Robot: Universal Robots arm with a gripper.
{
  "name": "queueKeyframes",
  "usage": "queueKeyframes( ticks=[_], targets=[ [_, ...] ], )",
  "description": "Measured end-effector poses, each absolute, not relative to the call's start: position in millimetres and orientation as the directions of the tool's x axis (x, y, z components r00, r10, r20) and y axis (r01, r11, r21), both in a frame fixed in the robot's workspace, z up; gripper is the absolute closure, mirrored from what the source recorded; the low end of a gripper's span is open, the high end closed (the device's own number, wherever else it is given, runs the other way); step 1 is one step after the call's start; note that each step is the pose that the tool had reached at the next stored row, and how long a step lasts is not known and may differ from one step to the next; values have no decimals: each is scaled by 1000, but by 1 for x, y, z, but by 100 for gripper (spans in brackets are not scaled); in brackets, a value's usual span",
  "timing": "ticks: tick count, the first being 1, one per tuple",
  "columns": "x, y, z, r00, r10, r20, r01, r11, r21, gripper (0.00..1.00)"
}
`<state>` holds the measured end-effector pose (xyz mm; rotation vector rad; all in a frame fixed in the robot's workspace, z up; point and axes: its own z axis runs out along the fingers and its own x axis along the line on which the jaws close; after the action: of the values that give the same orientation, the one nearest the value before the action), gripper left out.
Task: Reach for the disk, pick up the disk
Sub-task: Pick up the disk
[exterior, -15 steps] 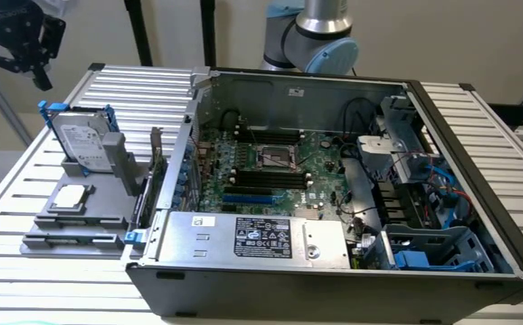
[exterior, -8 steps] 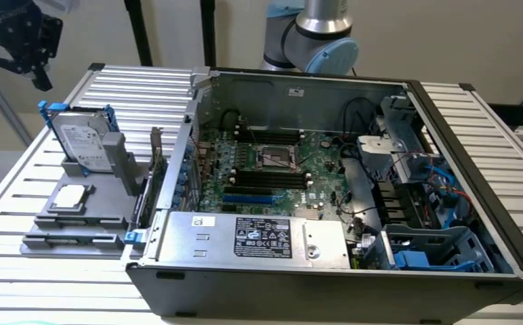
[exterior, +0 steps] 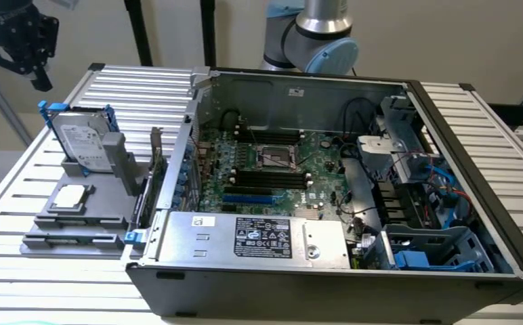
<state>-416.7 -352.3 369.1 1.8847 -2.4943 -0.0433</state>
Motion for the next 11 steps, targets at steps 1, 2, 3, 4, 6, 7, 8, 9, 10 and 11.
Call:
queueKeyframes(
  ticks=[1, 2, 3, 4, 6, 7, 8, 9, 10, 11],
  targets=[
    [-417, -352, 369, -257, -966, -5, -966, 257, 31, 89],
    [-417, -352, 369, -239, -971, -5, -971, 239, 31, 89],
    [-417, -352, 369, -222, -975, -5, -975, 221, 31, 89],
    [-417, -352, 369, -203, -979, -5, -979, 203, 31, 89],
    [-417, -352, 369, -168, -986, -5, -985, 168, 31, 89],
    [-417, -352, 369, -150, -989, -5, -988, 150, 31, 89],
    [-417, -352, 369, -132, -991, -5, -991, 132, 31, 89],
    [-417, -352, 369, -117, -993, -5, -993, 116, 31, 89],
    [-417, -352, 369, -104, -995, -5, -994, 104, 31, 89],
    [-416, -352, 369, -95, -995, -5, -995, 95, 31, 89]
  ],
)
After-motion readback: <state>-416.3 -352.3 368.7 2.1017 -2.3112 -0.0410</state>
